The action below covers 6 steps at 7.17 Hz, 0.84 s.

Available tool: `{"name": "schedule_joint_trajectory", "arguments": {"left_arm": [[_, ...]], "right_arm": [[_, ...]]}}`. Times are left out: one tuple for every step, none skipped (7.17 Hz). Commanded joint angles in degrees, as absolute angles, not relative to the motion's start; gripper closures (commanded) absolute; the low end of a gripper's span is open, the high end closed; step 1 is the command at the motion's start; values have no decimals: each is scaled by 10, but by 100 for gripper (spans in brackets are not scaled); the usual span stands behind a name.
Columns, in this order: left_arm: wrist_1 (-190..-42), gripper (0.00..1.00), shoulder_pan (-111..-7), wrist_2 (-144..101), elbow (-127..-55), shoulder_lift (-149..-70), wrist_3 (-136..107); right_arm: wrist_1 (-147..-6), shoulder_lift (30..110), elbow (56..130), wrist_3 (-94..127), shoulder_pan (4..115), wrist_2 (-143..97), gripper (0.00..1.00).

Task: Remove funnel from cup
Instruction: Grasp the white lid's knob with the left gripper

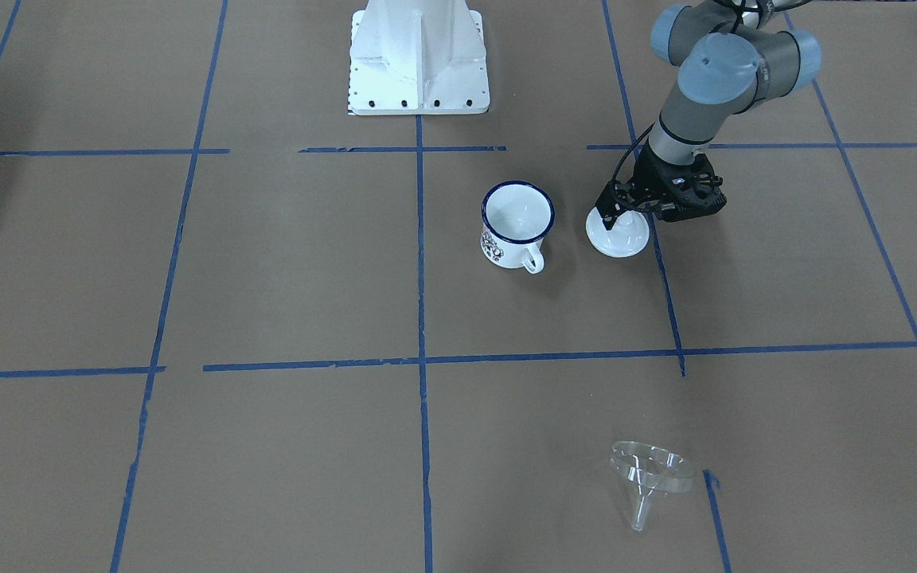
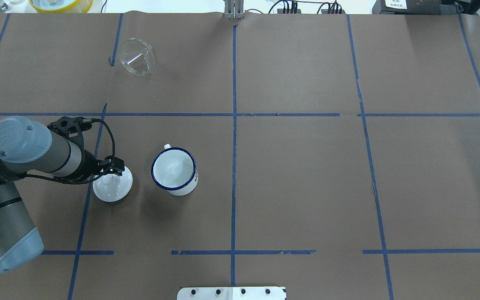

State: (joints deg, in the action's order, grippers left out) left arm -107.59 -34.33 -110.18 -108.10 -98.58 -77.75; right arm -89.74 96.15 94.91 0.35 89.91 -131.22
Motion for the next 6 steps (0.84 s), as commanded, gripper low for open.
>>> {"name": "schedule_joint_trajectory", "arguments": {"left_arm": [[-1071,0,-330,-1101,-1080,-995,-779],[-1071,0,-328,-1101,-1080,-996,-779],[-1071,0,-327,-1101,-1080,-996,-779],[-1071,6,-327,-1101,-1080,-996,-779],[-1067,32,-327,-1101,-1081,-996,-779],[-1065,68,-327,-1101,-1084,-995,-779]], "right_arm": [[-897,962,949,4,899,-1312,0],[-897,962,949,4,899,-1312,0],[-897,962,949,4,899,-1312,0],[-897,962,949,4,899,-1312,0],[-897,962,949,4,899,-1312,0],[-897,962,948,4,899,-1312,0]]}}
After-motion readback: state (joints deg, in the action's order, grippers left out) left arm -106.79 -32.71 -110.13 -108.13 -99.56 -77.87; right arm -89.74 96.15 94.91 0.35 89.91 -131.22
